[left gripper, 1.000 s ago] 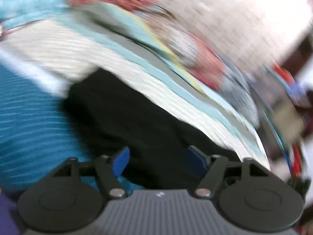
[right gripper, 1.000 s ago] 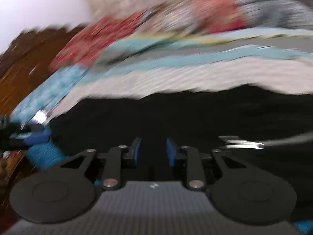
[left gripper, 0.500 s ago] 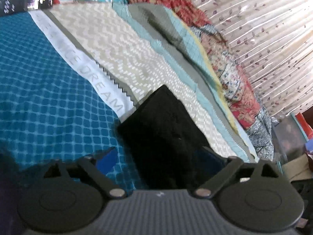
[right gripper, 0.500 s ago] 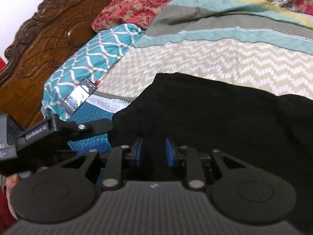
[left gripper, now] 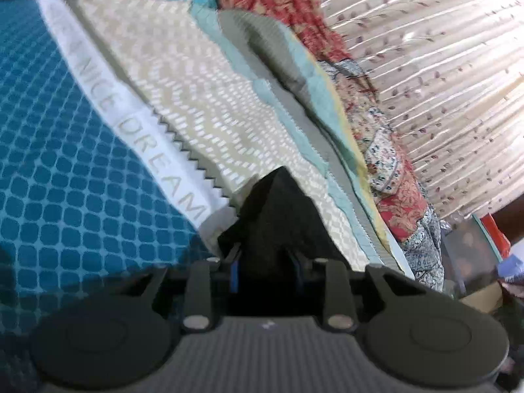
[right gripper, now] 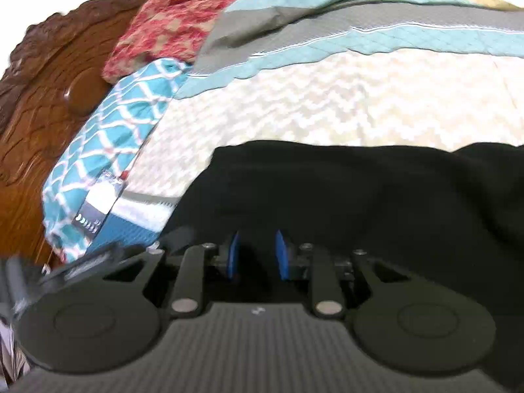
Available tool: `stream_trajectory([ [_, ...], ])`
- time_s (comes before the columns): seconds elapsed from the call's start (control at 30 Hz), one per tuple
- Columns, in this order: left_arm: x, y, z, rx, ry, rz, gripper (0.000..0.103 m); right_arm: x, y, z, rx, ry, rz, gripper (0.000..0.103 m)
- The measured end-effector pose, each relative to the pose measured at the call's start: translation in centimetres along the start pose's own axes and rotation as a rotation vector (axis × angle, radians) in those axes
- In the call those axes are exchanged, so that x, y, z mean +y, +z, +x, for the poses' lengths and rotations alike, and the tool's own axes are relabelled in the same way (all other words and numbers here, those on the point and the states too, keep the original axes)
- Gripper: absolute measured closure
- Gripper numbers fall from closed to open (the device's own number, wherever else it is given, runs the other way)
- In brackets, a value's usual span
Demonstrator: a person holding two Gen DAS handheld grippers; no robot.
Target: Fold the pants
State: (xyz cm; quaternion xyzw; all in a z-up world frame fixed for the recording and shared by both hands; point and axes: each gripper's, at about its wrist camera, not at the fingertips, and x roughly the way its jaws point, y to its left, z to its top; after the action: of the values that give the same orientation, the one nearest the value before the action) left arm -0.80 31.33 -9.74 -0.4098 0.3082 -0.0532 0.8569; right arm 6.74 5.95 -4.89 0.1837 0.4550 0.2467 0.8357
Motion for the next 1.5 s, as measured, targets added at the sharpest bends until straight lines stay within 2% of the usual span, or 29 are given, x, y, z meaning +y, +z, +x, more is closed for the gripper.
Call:
stream_trajectory([
  [0.07,-2.0,-0.4,-0.3,-0.011,-0.023,0.07,0.084,-1.5,-0.7,3.2,0.146,-0.05,0.046,0.077],
  [0.2,-8.4,-2.5,-0.7,-0.046,-0.029,0.339,0.083,-3.7,-0.1,1.8,0.133,0.041,0.173,0.076],
  [0.27,-11.5,-4.0,-0.8,-0.048,-0.058,0.456,0.084,-5.5,0.2,-1.0,0.06,0.081,0.225,0.075],
  [0.37,-15.3,-7.0,-0.5,-0.022,-0.117,0.608,0.084,-9.1,-0.1,-5.7,-0.046,0.072,0.286,0.074],
  [0.43,-17.6,-10.0,0.5,0.024,-0.149,0.723,0.084,-12.1,-1.0,-8.8,-0.101,0.035,0.34,0.074],
  [0.53,-19.9,-14.4,2.3,0.109,-0.178,0.844,0.083,-16.5,-3.2,-13.1,-0.178,0.015,0.435,0.073],
  [0.6,-20.9,-17.3,4.1,0.191,-0.177,0.918,0.074,-18.2,-5.0,-15.0,-0.226,0.002,0.479,0.07],
  [0.63,-21.2,-18.8,5.4,0.243,-0.161,0.959,0.067,-19.0,-5.8,-15.9,-0.249,-0.006,0.497,0.065],
  [0.67,-21.3,-20.0,6.4,0.286,-0.131,0.99,0.066,-19.3,-6.5,-16.4,-0.264,-0.014,0.51,0.063],
  [0.7,-21.3,-20.8,6.9,0.31,-0.104,1.013,0.066,-19.7,-7.1,-16.8,-0.276,-0.014,0.524,0.059],
  [0.73,-21.5,-21.4,6.6,0.294,-0.095,1.039,0.06,-19.9,-7.4,-17.0,-0.286,-0.008,0.535,0.057],
  [0.77,-22.0,-21.5,5.9,0.281,-0.104,1.058,0.049,-19.6,-7.3,-16.9,-0.294,0.0,0.541,0.055],
  [0.83,-22.7,-20.8,4.1,0.26,-0.146,1.054,0.044,-19.8,-7.7,-17.6,-0.318,0.021,0.542,0.044],
  [0.93,-23.0,-19.2,2.3,0.209,-0.142,1.024,0.043,-19.6,-7.7,-17.1,-0.327,0.052,0.536,0.039],
  [1.07,-21.7,-16.1,1.4,0.158,-0.059,0.894,0.043,-18.7,-6.2,-15.1,-0.265,0.07,0.483,0.035],
  [1.13,-20.8,-14.7,2.4,0.143,0.029,0.843,0.043,-18.1,-5.1,-13.7,-0.23,0.03,0.417,0.03],
  [1.2,-20.3,-14.3,3.3,0.166,0.112,0.821,0.044,-17.8,-4.4,-12.6,-0.203,-0.007,0.364,0.028],
  [1.27,-19.7,-14.3,4.5,0.196,0.178,0.819,0.044,-16.8,-3.9,-11.4,-0.176,-0.054,0.311,0.056],
  [1.3,-19.5,-14.4,4.9,0.21,0.203,0.818,0.044,-16.1,-3.7,-11.3,-0.17,-0.074,0.266,0.08],
  [1.37,-19.2,-14.4,5.1,0.223,0.237,0.813,0.043,-14.9,-3.5,-11.8,-0.203,-0.092,0.181,0.087],
  [1.5,-18.3,-14.3,4.6,0.261,0.222,0.766,0.04,-15.4,-3.8,-13.6,-0.282,-0.188,0.134,0.088],
])
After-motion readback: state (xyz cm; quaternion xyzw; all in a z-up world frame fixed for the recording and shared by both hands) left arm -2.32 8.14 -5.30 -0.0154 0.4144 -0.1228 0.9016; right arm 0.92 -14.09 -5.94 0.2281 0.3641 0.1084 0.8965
